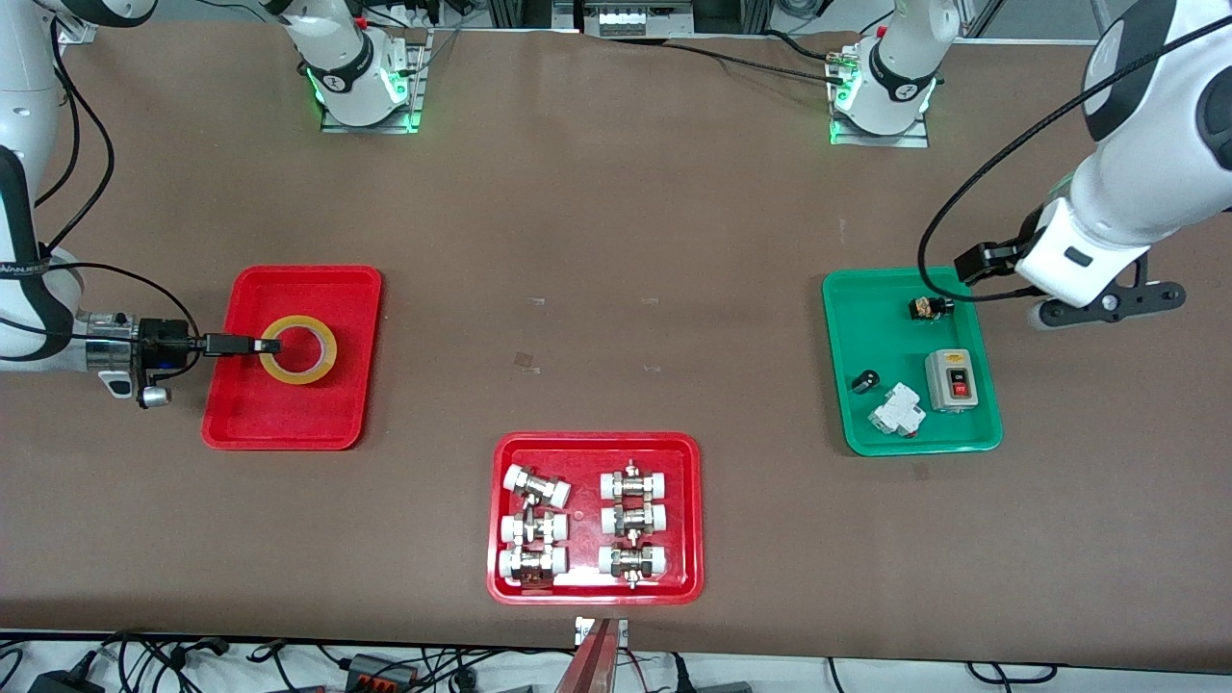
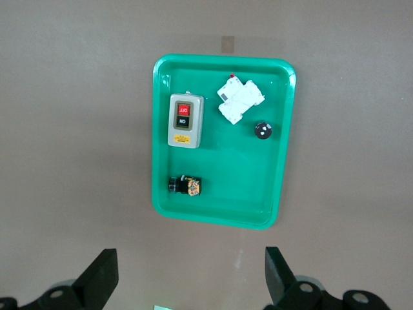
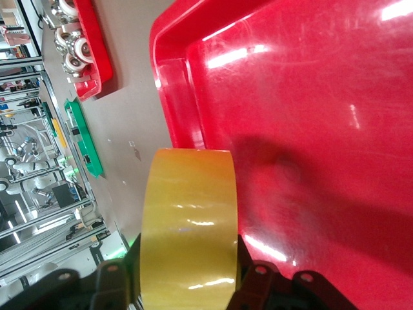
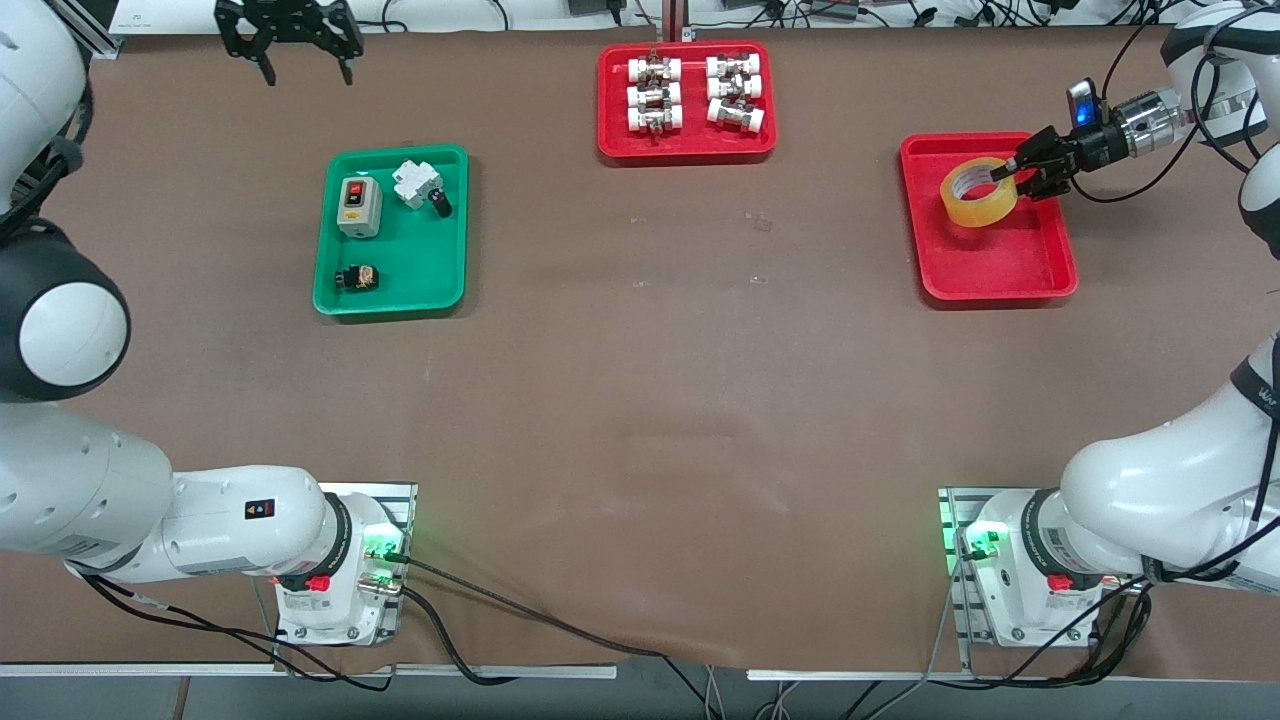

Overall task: Left arm passes tape to right arm into tray
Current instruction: 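Lower the tape into the red tray and open the right gripper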

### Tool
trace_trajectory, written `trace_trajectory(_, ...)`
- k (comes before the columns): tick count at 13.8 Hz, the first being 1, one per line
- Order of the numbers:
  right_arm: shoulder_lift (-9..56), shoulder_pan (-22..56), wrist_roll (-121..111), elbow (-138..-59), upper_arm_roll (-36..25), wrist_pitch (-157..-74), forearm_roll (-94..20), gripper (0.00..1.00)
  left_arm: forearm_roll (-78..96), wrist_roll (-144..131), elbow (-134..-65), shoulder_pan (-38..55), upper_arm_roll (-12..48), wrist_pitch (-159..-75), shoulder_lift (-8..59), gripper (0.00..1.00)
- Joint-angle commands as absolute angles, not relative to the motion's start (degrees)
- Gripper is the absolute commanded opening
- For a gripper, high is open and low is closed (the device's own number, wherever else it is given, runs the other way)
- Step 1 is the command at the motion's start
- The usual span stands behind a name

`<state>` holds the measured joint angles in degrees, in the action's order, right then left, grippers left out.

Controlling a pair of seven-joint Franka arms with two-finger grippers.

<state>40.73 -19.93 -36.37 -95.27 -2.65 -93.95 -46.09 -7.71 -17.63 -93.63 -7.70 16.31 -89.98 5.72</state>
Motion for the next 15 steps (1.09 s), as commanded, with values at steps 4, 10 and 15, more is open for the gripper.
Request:
trace_trajectory(4, 40.5, -17.6, -35.7, -94.5, -1.7, -99.8, -40.7, 1.0, -6.4, -13.4, -91.5, -8.5, 17.0, -90.9, 4.4, 1.0)
trace_trajectory(10, 38.7, -13.6, -35.0, -94.5, -1.8, -106.8, -29.2, 1.0, -2.6, -13.3, -90.3, -9.0, 17.0, -90.0, 4.0, 1.0)
trace_trajectory(15, 35.2, -10.8, -31.4, -94.5, -1.8, -109.9, -20.1, 1.0, -1.3, -10.5, -89.7, -8.9, 17.1, -88.6, 4.0, 1.0)
